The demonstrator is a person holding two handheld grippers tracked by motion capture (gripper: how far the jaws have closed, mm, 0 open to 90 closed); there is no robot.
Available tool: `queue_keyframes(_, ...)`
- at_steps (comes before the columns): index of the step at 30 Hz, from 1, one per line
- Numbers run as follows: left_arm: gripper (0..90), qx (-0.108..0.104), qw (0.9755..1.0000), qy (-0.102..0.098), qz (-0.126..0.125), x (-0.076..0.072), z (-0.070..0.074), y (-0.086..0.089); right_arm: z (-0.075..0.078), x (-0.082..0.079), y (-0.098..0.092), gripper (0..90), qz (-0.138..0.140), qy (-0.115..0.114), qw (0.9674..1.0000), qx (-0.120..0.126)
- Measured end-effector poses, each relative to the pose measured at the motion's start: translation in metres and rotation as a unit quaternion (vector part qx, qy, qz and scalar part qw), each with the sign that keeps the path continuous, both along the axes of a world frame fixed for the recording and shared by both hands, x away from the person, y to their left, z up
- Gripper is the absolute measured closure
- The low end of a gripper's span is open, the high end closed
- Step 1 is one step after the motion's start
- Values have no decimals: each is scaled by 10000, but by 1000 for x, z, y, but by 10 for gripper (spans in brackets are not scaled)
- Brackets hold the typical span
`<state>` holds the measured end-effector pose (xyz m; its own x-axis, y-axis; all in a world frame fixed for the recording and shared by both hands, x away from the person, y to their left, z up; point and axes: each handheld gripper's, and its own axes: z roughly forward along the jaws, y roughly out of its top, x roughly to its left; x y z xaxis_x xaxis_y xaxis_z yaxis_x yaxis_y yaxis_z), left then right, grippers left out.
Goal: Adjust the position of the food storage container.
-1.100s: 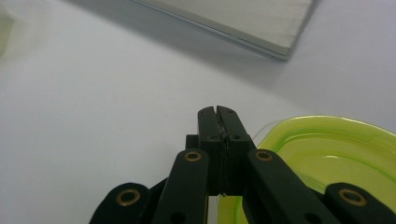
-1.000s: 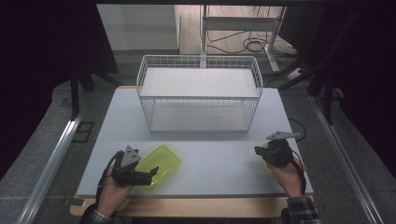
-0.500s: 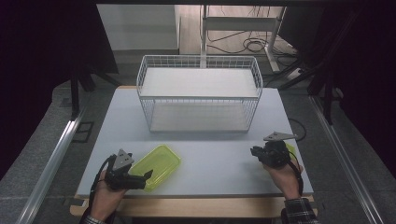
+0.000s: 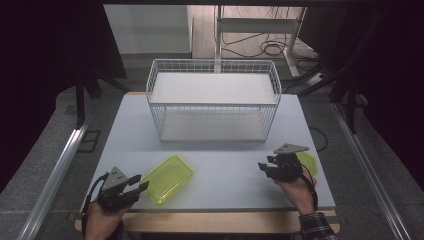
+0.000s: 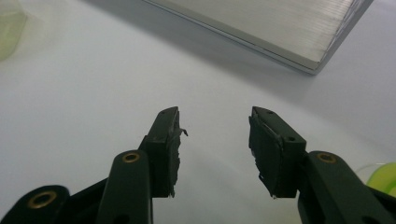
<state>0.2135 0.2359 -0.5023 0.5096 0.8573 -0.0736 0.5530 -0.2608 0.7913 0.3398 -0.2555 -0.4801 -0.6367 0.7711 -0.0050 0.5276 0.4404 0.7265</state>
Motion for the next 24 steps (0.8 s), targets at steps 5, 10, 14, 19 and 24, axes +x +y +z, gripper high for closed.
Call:
queue_keyframes(5,852,90,9998,199,-41,-9,-3,4,-1,0,0,508,-10,18,10000,-19)
queue_keyframes(10,900,275,9990,344,-126,-10,-8,0,-2,0,1,503,-6,30,10000,-34)
queue_keyframes(14,900,239,9992,305,-70,-7,-9,-1,-3,0,3,500,30,36,10000,-71)
queue_keyframes(19,897,227,9994,224,-102,2,-10,-6,-4,0,5,495,82,50,9999,-56)
queue_keyframes(24,896,240,9995,194,-122,12,-10,-10,-5,1,6,494,110,65,9999,-18)
